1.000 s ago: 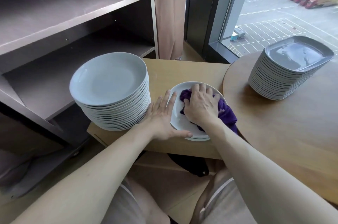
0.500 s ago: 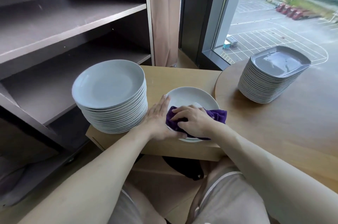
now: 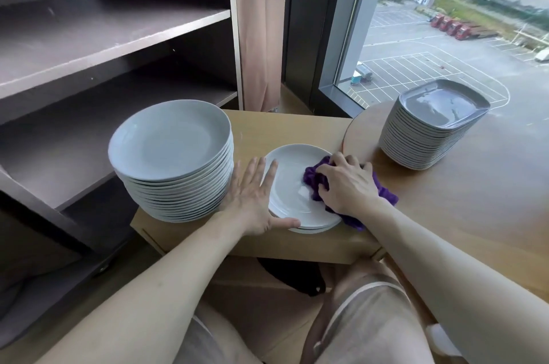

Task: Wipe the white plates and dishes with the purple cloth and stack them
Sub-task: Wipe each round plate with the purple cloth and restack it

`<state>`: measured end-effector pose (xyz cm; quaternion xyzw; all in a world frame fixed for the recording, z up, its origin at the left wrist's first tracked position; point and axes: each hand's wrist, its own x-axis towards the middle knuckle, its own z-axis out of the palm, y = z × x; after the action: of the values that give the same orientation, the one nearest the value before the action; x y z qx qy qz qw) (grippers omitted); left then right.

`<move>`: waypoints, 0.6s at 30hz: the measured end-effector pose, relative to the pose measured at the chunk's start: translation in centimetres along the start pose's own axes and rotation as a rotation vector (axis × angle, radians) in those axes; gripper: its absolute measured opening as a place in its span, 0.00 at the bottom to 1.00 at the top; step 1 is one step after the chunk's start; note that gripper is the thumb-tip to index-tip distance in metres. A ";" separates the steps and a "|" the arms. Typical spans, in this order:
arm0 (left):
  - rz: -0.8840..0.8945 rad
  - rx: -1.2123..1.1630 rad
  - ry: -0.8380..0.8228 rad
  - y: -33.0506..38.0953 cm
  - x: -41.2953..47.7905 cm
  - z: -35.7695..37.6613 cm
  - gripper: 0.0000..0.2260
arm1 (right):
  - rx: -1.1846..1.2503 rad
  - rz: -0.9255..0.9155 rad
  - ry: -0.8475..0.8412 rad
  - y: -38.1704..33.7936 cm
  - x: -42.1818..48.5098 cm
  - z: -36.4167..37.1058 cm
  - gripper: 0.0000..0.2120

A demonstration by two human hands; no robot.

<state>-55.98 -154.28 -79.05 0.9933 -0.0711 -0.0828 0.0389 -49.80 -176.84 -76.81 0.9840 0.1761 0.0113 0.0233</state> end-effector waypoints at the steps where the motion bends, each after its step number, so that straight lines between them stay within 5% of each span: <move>1: -0.005 0.035 0.011 0.0 0.0 0.1 0.60 | -0.007 0.013 0.028 -0.2 0.4 0.2 0.17; 12: -0.037 0.067 0.013 0.2 0.1 0.7 0.58 | 0.174 0.107 0.094 -4.8 3.0 1.6 0.18; 18: -0.052 0.016 -0.028 0.3 0.0 0.4 0.58 | 0.384 -0.021 0.108 -7.2 3.0 1.7 0.16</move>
<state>-56.06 -154.60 -79.45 0.9938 -0.0466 -0.0972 0.0277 -49.42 -169.12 -78.87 0.9665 0.1862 0.0301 -0.1742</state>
